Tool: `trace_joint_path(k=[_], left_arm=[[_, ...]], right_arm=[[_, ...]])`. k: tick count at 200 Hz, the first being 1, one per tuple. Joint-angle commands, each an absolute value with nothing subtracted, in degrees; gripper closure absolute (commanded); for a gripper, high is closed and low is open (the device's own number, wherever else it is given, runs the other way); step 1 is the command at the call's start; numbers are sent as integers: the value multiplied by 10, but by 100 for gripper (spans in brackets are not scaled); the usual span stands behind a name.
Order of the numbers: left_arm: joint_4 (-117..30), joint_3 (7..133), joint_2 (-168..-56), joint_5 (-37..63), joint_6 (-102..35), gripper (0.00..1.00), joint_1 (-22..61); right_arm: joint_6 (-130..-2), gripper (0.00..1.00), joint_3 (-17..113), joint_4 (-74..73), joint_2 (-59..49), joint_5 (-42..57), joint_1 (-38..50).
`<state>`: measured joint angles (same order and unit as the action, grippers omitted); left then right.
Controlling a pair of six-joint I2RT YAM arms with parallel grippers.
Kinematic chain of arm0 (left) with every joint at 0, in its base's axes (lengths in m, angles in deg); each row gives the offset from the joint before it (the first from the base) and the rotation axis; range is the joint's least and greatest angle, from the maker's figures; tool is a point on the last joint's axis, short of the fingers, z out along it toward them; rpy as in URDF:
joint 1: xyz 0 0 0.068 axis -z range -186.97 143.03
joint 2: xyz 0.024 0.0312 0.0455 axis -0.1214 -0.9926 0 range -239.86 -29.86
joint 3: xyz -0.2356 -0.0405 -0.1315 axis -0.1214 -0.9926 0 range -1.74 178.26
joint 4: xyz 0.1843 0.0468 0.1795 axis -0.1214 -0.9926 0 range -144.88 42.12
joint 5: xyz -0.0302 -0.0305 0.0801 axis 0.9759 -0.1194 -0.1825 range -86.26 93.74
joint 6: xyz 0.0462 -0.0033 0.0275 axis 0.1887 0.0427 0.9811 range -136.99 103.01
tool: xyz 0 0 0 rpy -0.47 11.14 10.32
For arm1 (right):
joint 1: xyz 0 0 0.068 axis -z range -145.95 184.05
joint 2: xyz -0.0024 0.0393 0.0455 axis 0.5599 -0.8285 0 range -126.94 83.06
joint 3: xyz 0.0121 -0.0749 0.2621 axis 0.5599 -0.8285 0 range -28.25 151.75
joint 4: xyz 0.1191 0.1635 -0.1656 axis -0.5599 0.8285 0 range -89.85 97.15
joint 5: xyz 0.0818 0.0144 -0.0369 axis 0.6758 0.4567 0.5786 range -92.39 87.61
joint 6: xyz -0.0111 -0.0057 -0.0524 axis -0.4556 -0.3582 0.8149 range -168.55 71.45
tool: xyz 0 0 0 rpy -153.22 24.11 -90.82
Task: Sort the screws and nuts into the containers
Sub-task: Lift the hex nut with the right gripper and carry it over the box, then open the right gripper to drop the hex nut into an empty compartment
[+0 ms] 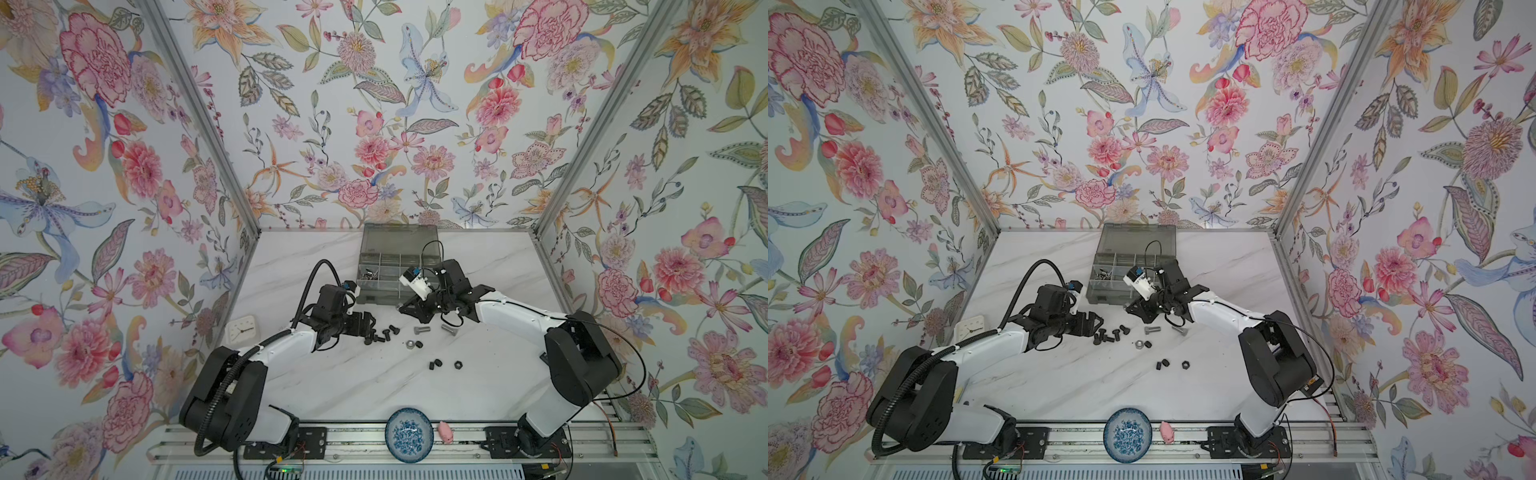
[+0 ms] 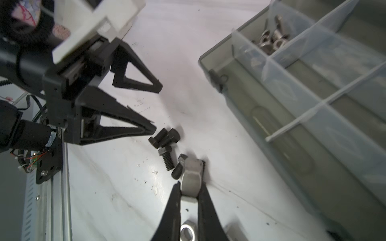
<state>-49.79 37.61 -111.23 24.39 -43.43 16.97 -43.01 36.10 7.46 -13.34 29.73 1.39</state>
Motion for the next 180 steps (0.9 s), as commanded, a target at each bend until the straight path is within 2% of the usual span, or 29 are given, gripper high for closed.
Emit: trace_joint_path(k=[1, 92, 158, 180], left_arm=[[-493, 374, -1101, 247, -438, 13, 162], [-481, 376, -1093, 252, -448, 11, 161], [-468, 367, -1087, 251, -459, 7, 162], [-466, 363, -1083, 250, -460, 1, 161]], right_arm=[[-440, 100, 417, 72, -156, 290, 26], [-492, 100, 651, 105, -356, 184, 28], [-484, 100, 716, 142, -428, 158, 21], [-480, 97, 718, 148, -435, 152, 19]])
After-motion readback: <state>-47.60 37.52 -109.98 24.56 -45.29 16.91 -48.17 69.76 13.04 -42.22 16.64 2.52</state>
